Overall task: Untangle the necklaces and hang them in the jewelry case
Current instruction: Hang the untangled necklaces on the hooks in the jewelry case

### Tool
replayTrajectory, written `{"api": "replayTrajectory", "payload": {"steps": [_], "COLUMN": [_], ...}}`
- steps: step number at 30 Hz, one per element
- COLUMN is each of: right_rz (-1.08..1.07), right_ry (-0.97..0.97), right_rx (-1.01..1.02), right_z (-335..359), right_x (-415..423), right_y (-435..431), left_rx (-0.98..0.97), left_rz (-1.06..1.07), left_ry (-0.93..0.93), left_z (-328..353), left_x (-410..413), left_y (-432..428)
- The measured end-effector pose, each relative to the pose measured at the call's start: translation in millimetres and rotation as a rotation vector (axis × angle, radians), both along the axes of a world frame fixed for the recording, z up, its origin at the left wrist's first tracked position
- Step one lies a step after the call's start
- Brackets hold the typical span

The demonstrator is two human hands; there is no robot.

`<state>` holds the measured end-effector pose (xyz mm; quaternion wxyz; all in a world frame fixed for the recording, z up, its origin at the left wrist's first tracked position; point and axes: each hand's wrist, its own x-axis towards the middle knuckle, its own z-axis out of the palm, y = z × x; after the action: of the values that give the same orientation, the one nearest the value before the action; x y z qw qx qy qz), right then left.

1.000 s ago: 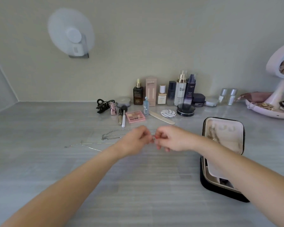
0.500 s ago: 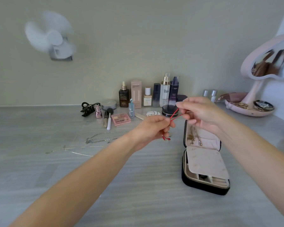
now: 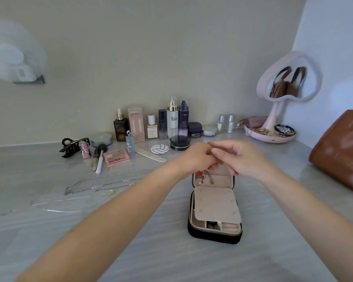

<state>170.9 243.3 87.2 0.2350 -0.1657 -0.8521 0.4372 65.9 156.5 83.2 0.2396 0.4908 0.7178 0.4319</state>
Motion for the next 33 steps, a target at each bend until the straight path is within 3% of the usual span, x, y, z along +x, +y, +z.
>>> {"api": "replayTrajectory", "payload": {"steps": [5, 13, 18, 21, 23, 25, 29, 33], "right_rz": [0.023, -0.097, -0.134, -0.186, -0.225, -0.245, -0.3, -0.375], "right_ry": [-0.106, -0.114, -0.151, -0.187, -0.193, -0.215, -0.223, -0.177], "right_rx": [-0.104, 0.217, 0.398, 0.506, 0.541, 0.583, 0.612, 0.566], "right_z": [-11, -17, -17, -15, -14, -15, -18, -20], "right_x": [3, 0, -5, -8, -11, -14, -18, -20], "right_y": [15, 21, 22, 19, 17, 16, 15, 15], "left_rx": [-0.004, 0.002, 0.201, 0.039, -0.108, -0.128, -0.023, 0.06], "left_rz": [0.02, 0.049, 0.317, 0.289, 0.214, 0.195, 0.296, 0.314], "left_ry": [-0.012, 0.027, 0.237, 0.173, 0.095, 0.056, 0.191, 0.156], "left_z": [-7, -15, -4, -9, -17, -26, -35, -40], "left_x": [-2, -7, -23, -30, -26, -23, -23, -24], "left_y": [5, -3, -12, -4, 4, 12, 18, 16]}}
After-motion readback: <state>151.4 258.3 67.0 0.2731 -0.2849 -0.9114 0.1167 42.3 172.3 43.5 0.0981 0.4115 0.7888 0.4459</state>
